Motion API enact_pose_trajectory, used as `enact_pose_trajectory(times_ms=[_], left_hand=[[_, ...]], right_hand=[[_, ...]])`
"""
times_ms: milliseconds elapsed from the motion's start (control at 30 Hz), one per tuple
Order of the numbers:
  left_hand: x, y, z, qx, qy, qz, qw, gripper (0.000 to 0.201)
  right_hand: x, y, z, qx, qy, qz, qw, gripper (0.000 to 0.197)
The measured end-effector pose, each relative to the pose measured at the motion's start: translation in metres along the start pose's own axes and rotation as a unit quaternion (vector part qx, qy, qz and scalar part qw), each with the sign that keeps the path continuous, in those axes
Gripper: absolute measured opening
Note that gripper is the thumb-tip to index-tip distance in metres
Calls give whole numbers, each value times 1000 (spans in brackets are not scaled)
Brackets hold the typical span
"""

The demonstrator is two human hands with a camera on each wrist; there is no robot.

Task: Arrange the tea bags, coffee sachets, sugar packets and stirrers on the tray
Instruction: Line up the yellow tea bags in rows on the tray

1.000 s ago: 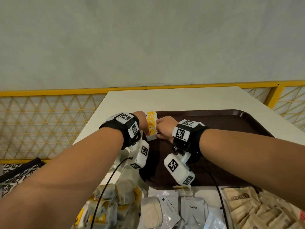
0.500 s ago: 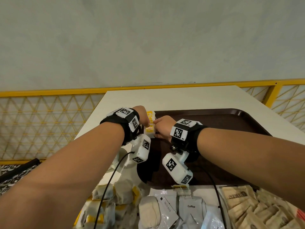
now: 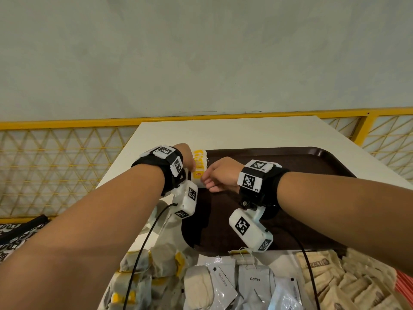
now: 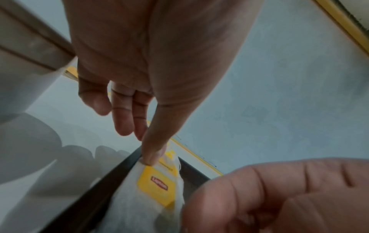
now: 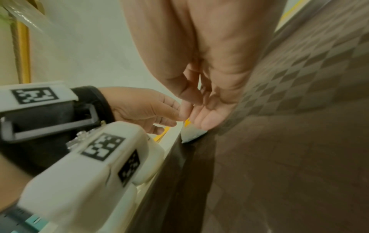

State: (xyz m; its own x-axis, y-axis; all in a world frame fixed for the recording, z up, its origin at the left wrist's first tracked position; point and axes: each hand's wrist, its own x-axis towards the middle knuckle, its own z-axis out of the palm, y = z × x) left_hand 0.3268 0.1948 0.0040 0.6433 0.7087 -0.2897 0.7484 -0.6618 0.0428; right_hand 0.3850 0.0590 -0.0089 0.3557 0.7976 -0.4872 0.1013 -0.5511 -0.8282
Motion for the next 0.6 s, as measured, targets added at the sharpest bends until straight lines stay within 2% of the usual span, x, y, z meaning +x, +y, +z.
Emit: enact_pose_trajectory(times_ms=[67, 133, 233, 333, 433, 500, 600], left_hand=[[1, 0, 0, -27, -8, 8, 1000, 35], [-7, 1, -4, -62, -7, 14, 998, 36], [-24, -6, -19, -187, -14, 10, 982, 34], [-54, -20, -50, -295, -58, 42, 953, 31], [-105, -26, -79, -424, -94, 101, 895, 18], [-152, -26, -97, -430, -74, 139, 889, 17], [-214, -36, -99, -368, -73, 194, 906, 22]], right_hand=[[-6, -2, 3, -7, -42, 14, 999, 33], [-12, -4, 5, -15, -53, 6, 998, 34], [-29, -7, 8, -41, -20, -48, 998, 20], [-60, -10, 14, -23, -79, -78, 994, 24], [-97, -6, 26, -134, -160, -104, 972, 9], [-119, -1, 38, -274, -193, -123, 934, 16], [-139, 9, 56, -507, -184, -182, 822, 29]])
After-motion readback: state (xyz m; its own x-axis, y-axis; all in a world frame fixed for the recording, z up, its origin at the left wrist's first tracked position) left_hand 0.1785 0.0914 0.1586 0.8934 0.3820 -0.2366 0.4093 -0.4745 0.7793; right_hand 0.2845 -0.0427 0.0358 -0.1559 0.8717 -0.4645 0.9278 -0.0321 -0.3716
